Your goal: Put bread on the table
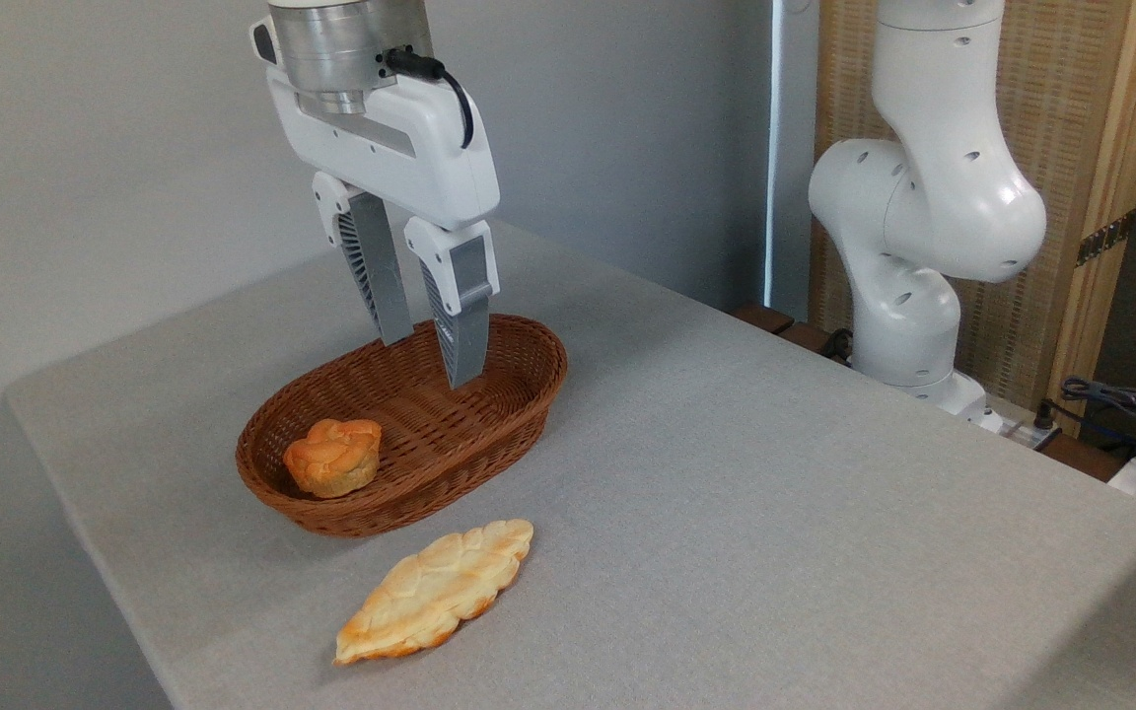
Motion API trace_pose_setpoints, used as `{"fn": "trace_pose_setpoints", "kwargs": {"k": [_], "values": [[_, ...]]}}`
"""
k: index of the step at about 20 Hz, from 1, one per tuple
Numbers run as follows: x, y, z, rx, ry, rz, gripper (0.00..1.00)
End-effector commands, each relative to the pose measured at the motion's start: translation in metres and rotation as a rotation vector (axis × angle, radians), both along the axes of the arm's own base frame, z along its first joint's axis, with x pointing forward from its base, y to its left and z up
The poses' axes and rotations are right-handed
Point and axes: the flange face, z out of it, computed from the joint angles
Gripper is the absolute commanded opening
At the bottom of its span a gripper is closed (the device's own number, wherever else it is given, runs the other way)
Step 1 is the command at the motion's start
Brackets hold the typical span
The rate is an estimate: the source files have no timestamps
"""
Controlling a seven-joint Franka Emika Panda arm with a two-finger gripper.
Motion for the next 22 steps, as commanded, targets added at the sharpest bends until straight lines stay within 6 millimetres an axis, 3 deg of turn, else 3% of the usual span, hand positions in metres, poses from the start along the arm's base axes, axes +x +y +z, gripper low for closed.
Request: {"fn": "trace_pose_setpoints", "kwargs": {"k": [1,4,8,17,20,22], "values": [[-0.001,-0.005,0.007,-0.032,-0.001,0.003,1.00],[-0.001,-0.021,0.002,-0.064,-0.002,-0.009,1.00],[0.005,-0.060,-0.014,-0.101,-0.078,-0.055,1.00],[0.008,-0.145,-0.107,-0.161,-0.179,-0.152,1.00],[0.014,-0.164,-0.132,-0.173,-0.178,-0.176,1.00],[0.015,-0.164,-0.136,-0.168,-0.176,-0.183,1.00]]}}
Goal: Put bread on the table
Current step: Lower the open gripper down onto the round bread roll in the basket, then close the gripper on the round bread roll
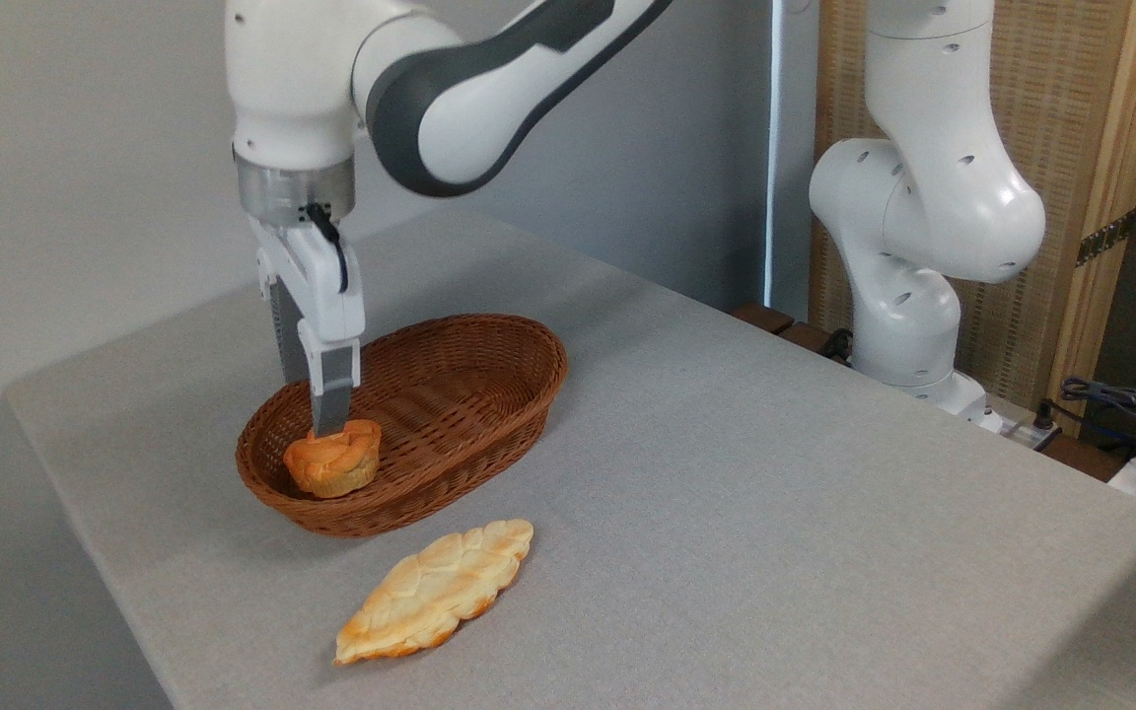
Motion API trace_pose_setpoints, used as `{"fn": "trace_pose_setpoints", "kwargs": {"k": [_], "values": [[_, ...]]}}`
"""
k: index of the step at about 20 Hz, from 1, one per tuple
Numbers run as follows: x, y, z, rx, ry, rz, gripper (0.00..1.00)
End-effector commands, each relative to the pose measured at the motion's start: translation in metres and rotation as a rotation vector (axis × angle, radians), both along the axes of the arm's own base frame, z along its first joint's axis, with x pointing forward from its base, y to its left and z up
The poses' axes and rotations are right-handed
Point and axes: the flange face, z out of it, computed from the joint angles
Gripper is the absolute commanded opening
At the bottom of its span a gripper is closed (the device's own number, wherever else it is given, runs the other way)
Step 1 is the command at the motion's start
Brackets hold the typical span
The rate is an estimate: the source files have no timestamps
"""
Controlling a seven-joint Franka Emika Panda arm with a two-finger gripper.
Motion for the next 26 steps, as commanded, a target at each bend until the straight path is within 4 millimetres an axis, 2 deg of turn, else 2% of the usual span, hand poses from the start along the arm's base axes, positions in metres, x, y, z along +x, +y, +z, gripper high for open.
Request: {"fn": "trace_pose_setpoints", "kwargs": {"k": [1,8,15,18,19,21,24,26], "values": [[0.003,-0.002,-0.007,-0.010,-0.004,0.005,1.00],[0.001,-0.008,-0.029,0.049,0.013,-0.040,1.00],[0.000,-0.018,-0.040,0.051,0.031,-0.062,1.00],[0.001,-0.016,-0.042,0.099,0.016,-0.085,0.87],[0.001,-0.015,-0.044,0.099,0.017,-0.084,0.80],[0.001,-0.016,-0.045,0.100,0.018,-0.086,0.75],[0.004,-0.017,-0.045,0.091,-0.003,-0.083,0.55],[0.005,-0.017,-0.046,0.091,-0.002,-0.083,0.47]]}}
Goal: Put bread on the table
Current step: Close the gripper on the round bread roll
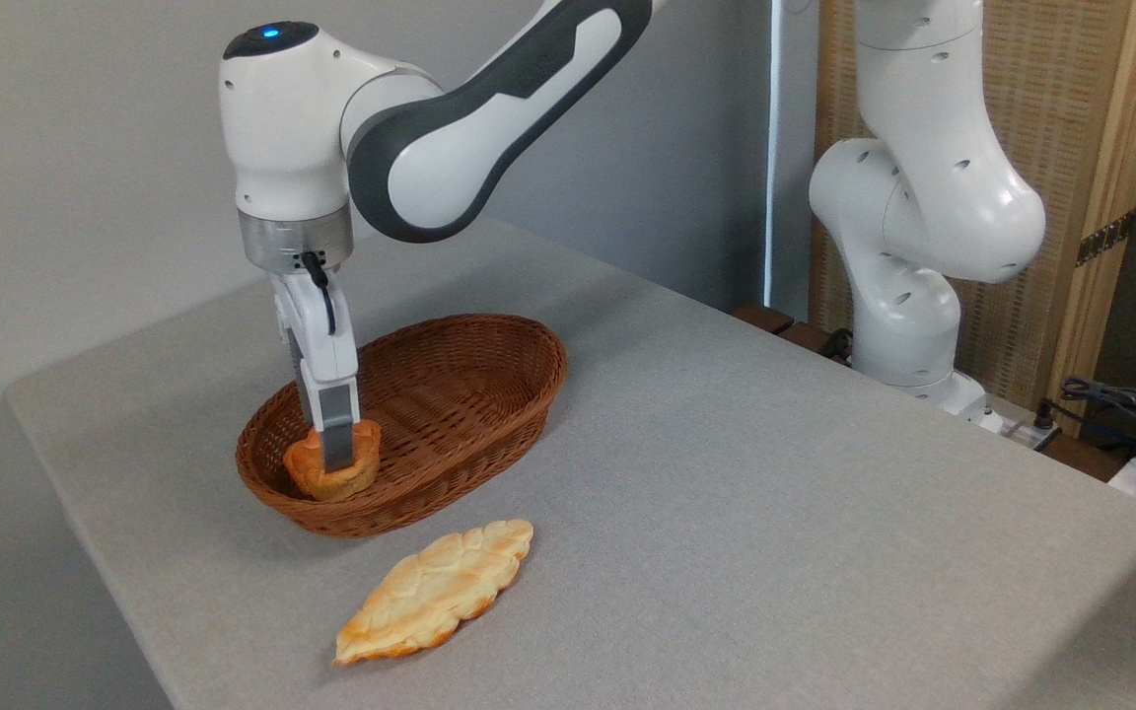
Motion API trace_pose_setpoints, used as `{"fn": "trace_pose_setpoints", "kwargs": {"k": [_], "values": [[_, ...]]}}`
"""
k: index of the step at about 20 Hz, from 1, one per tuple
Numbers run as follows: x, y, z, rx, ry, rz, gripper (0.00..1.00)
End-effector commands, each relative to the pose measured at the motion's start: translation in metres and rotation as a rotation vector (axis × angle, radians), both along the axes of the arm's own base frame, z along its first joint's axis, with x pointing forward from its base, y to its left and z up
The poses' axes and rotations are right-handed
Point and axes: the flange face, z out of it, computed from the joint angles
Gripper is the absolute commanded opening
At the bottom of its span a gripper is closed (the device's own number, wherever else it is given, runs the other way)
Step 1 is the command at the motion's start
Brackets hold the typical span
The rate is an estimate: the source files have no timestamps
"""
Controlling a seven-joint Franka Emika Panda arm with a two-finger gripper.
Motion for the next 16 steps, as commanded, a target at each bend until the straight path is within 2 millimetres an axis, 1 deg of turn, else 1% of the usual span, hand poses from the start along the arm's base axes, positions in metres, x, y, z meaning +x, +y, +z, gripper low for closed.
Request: {"fn": "trace_pose_setpoints", "kwargs": {"k": [1,2,9,11,16], "values": [[0.0016,-0.0007,-0.0042,0.004,-0.019,-0.005,0.44],[0.0016,-0.0007,-0.0042,0.004,-0.019,-0.005,0.37],[0.0019,0.0001,-0.0042,0.004,-0.018,-0.001,0.28],[0.0018,0.0001,-0.0033,0.002,-0.019,0.000,0.26],[0.0016,0.0001,-0.0034,0.002,-0.017,0.003,0.25]]}}
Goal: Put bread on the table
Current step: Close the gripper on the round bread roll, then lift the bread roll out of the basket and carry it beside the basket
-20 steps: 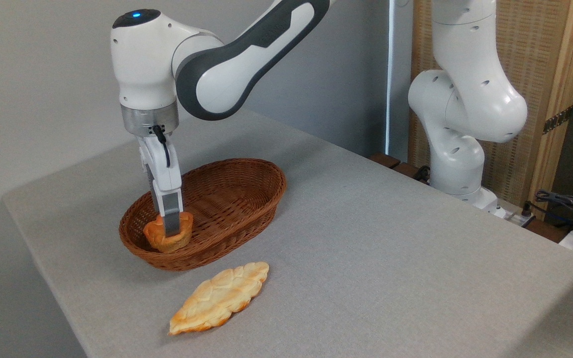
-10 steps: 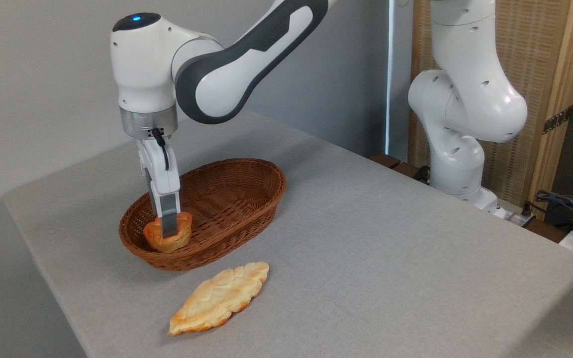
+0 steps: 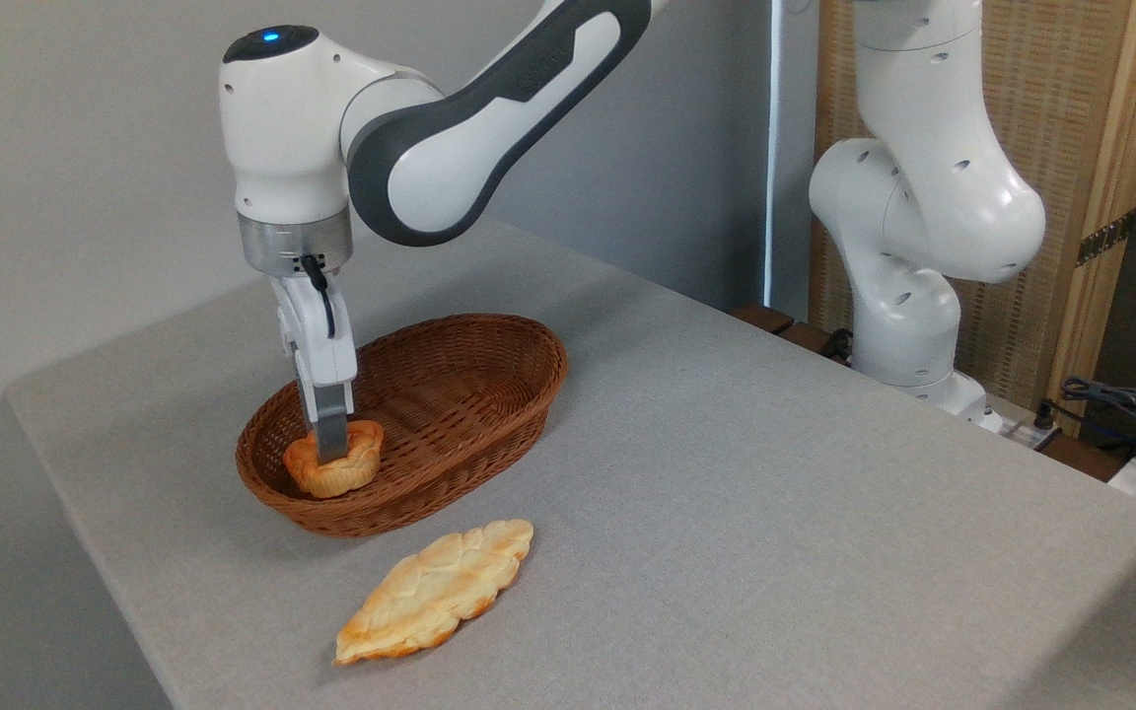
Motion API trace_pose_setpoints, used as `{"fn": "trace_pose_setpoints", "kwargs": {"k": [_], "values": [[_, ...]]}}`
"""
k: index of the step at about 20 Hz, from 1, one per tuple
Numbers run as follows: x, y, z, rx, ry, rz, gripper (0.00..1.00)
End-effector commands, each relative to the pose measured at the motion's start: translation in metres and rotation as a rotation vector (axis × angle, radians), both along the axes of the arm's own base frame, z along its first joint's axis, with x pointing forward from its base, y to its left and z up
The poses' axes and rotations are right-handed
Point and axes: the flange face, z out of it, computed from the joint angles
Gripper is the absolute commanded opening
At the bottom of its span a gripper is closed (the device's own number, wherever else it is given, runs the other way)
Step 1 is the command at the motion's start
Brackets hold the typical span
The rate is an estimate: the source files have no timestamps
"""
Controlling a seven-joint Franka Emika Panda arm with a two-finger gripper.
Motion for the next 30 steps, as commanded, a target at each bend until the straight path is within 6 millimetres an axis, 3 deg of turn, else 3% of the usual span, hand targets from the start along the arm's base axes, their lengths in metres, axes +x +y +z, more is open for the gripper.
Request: {"fn": "trace_pose_setpoints", "kwargs": {"k": [1,7,13,18,24,28,30], "values": [[0.001,0.000,-0.002,0.003,-0.016,0.005,0.25],[0.001,0.001,0.011,-0.005,-0.028,0.014,0.18],[-0.004,0.009,0.040,0.010,-0.002,0.023,0.16],[0.001,0.029,0.065,0.025,0.049,0.052,0.16],[0.002,0.081,0.104,0.068,0.109,0.088,0.16],[-0.022,0.134,0.134,0.103,0.146,-0.004,0.18],[-0.041,0.162,0.135,0.110,0.190,-0.092,0.18]]}}
